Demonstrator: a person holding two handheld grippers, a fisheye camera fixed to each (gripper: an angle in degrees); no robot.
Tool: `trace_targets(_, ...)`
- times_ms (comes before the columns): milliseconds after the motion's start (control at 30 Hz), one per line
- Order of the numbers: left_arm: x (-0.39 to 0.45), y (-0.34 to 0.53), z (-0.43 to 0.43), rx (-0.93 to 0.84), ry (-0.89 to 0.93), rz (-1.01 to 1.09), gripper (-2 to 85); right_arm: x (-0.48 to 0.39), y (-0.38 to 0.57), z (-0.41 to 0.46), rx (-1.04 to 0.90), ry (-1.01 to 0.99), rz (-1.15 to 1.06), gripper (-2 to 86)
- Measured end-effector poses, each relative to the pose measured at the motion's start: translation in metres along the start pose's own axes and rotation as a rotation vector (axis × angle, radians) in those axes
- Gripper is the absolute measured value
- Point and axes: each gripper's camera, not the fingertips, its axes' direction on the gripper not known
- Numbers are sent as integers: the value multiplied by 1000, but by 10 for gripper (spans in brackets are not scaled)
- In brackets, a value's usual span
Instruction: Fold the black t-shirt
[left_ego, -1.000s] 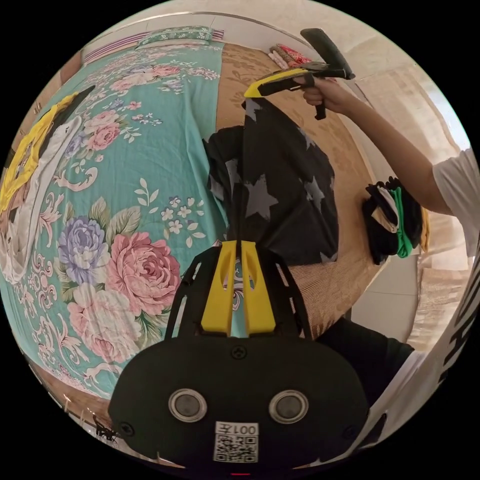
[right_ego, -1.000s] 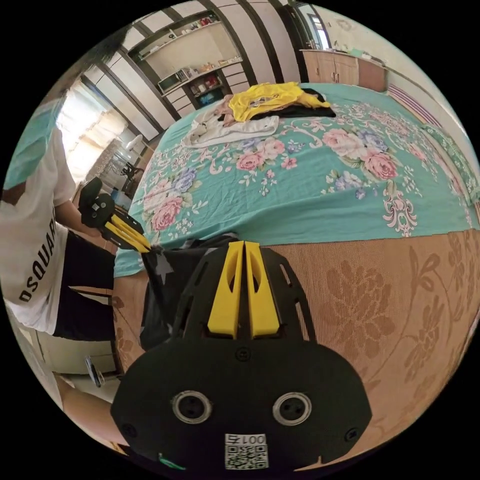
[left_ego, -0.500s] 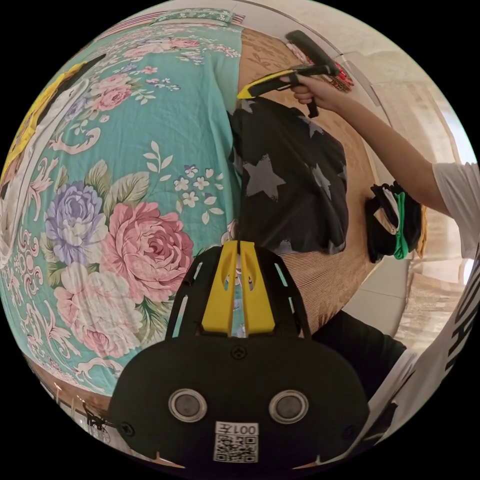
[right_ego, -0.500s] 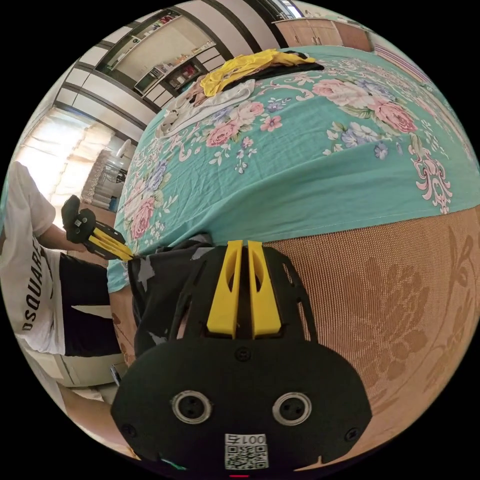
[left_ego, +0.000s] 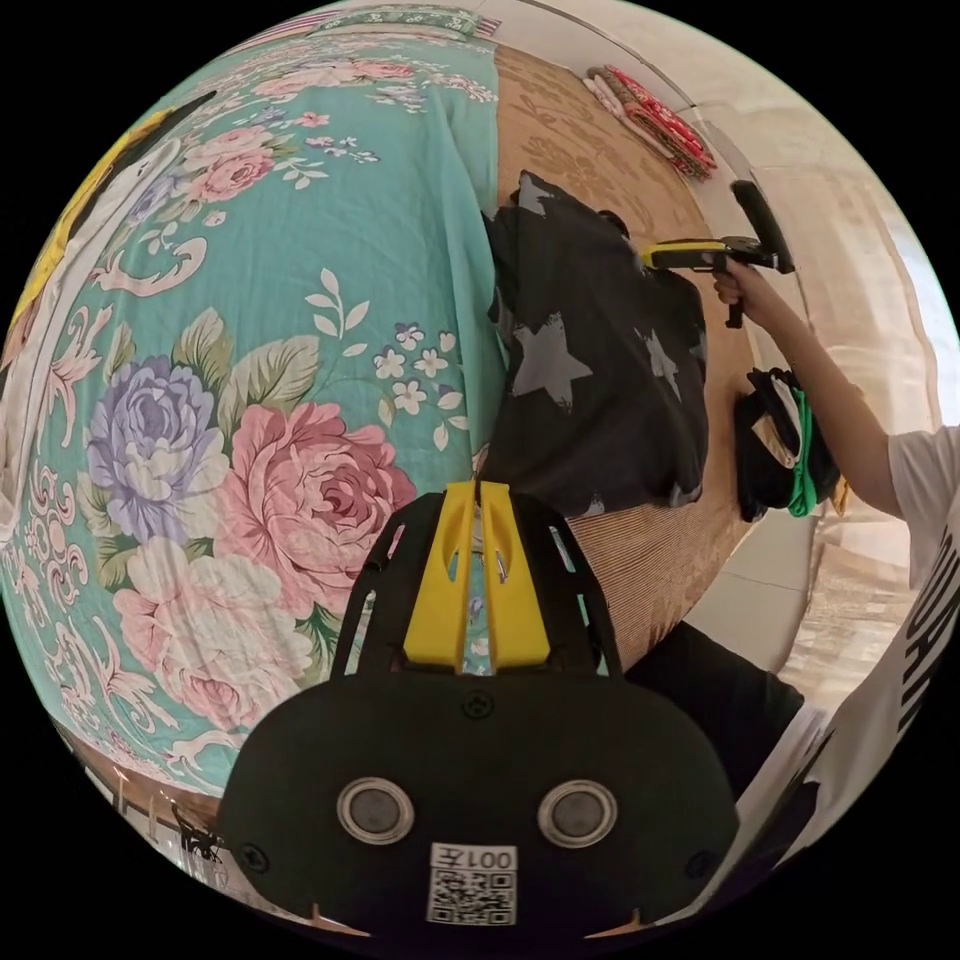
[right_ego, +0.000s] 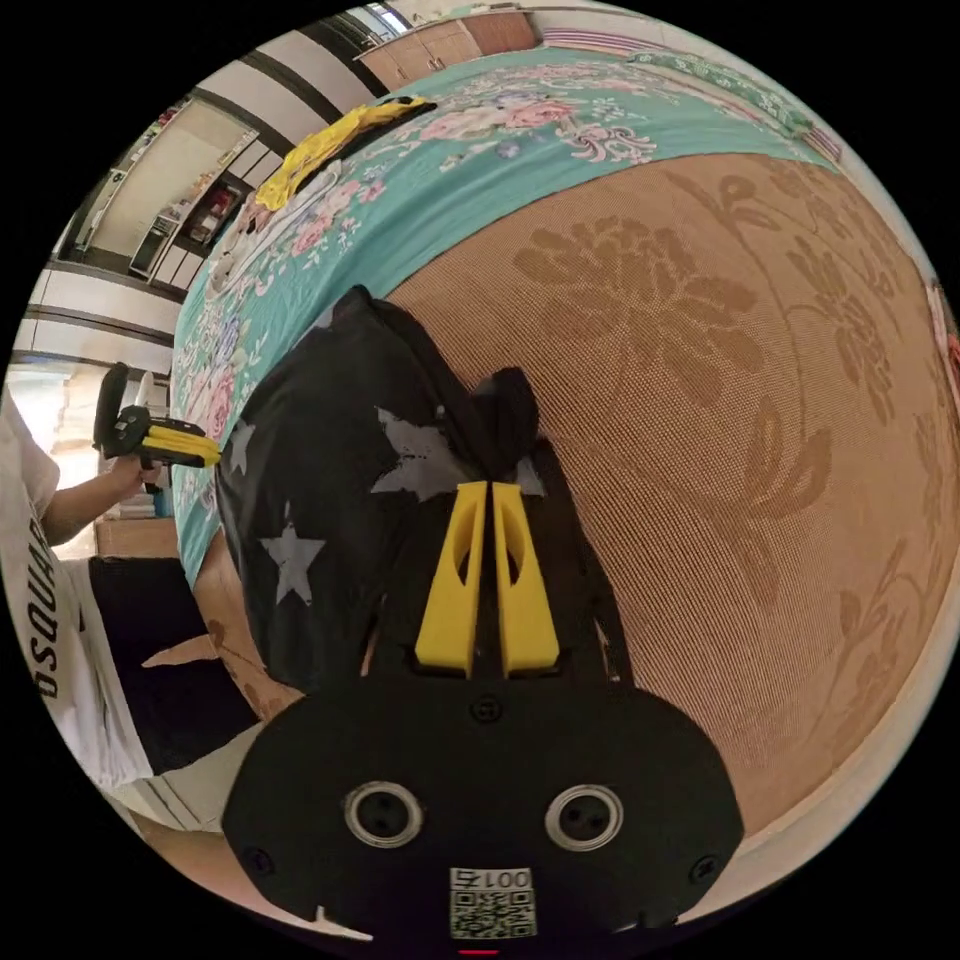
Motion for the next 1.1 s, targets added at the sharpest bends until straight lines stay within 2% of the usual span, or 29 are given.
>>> trace_targets(100,-6,-5,-3,-10,-24,26,-8,8,7,-4,160,34,31,15)
trace_targets(200,-15,-11,-6,-23,-16,11,-6,21,19,4,87,-7,21,18)
trace_targets(333,-23,-19,-27,6,-32,6,17,14,69,-25,160,69,42,35)
trace_targets(433,-32,-30,-53,73,-53,-3,27,6,127,-36,168,82,136,84)
trace_targets(567,-42,-72,-69,128,44,63,43,5,203,2,148,-84,330,132)
trace_targets(700,-40,-117,-62,98,39,167,52,20,253,54,213,-289,533,132)
trace_targets(800,-35,-138,-64,81,86,182,46,30,275,73,268,-324,605,126)
trace_targets(900,-24,-129,-66,75,213,140,44,45,297,73,378,-306,634,129)
trace_targets(1000,-12,-102,-47,4,417,-11,50,81,318,72,483,-318,680,139)
trace_targets(1100,-13,-83,-18,-32,702,-283,68,121,326,82,546,-448,686,144)
